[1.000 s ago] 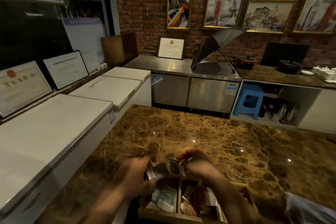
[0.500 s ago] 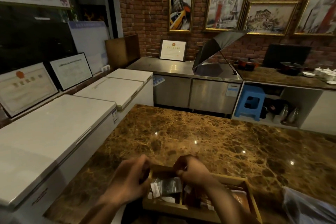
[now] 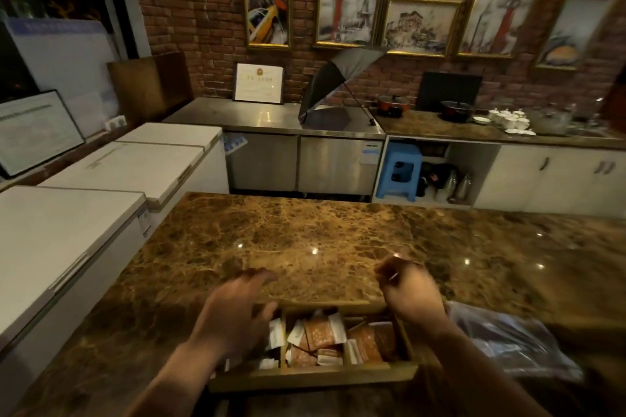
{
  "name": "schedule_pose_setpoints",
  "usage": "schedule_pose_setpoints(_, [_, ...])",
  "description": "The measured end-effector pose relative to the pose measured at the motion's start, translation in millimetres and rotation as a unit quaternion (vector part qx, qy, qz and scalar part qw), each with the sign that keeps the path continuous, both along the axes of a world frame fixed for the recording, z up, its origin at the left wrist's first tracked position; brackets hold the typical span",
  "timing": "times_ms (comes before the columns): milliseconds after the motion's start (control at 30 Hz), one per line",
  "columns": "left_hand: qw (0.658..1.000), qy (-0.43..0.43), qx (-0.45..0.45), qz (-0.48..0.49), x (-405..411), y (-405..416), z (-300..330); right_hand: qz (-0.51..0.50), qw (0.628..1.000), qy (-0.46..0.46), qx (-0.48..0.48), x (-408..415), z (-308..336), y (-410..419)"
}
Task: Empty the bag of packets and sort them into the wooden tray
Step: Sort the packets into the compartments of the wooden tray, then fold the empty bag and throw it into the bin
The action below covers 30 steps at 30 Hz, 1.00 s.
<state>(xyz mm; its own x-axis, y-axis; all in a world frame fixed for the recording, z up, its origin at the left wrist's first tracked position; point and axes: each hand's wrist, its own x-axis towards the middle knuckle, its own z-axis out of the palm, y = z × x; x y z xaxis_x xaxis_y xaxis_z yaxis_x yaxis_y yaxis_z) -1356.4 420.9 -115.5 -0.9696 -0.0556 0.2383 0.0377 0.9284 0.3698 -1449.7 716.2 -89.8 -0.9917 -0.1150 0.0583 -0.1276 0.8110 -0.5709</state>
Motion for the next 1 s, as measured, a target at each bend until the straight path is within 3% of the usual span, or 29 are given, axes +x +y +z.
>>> schedule_pose_setpoints(267, [0.974,-0.038,-0.037,-0.220,-15,82,-14,0.132,0.983,-0.016,0.127,43,-30,22])
schedule_pose_setpoints(567, [0.977,-0.071,-0.046,-0.195,-1,72,-28,0.186,0.959,0.012,0.215,49,-44,16])
schedule_pose_setpoints(867, [0.991,-0.015,0.029,-0.130,-12,71,-20,0.055,0.997,0.009,0.052,37,-26,35])
schedule_pose_setpoints(1000, [0.992,-0.017,0.078,-0.097,-34,79,-18,-0.001,0.999,0.028,0.027,33,-18,77])
